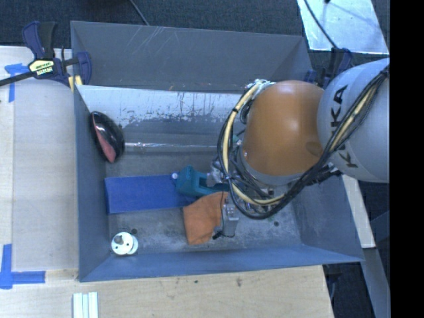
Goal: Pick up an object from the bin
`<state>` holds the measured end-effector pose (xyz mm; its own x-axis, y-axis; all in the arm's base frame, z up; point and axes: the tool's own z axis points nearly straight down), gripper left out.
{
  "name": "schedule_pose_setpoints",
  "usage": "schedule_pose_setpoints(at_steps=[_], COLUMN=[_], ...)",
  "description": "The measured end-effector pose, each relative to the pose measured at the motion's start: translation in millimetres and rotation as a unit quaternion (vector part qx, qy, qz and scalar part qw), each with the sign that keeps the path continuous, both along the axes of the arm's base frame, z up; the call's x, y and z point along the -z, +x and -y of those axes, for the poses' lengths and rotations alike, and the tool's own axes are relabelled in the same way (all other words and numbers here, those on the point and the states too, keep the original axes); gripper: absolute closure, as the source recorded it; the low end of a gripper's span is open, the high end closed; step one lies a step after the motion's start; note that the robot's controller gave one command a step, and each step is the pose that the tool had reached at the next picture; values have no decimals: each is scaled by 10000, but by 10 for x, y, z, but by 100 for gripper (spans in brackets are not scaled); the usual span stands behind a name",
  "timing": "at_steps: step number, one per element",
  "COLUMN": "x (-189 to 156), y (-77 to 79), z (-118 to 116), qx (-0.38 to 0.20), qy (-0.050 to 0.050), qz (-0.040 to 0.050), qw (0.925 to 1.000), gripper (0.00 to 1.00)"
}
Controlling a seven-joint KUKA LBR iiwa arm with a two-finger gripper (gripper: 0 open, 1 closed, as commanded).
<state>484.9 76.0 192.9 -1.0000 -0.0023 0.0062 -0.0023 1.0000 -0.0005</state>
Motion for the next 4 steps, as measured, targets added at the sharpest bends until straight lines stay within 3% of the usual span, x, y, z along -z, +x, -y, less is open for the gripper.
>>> schedule_pose_setpoints(at_steps=[1,2,3,4], x=[-45,527,1005,1005], y=[16,155,574,574], z=[2,-24,29,29], qx=[12,-136,-515,-512], qy=[6,8,5,6], qz=[42,74,295,295], qw=[10000,9999,9982,9983], gripper=[0,0,100,100])
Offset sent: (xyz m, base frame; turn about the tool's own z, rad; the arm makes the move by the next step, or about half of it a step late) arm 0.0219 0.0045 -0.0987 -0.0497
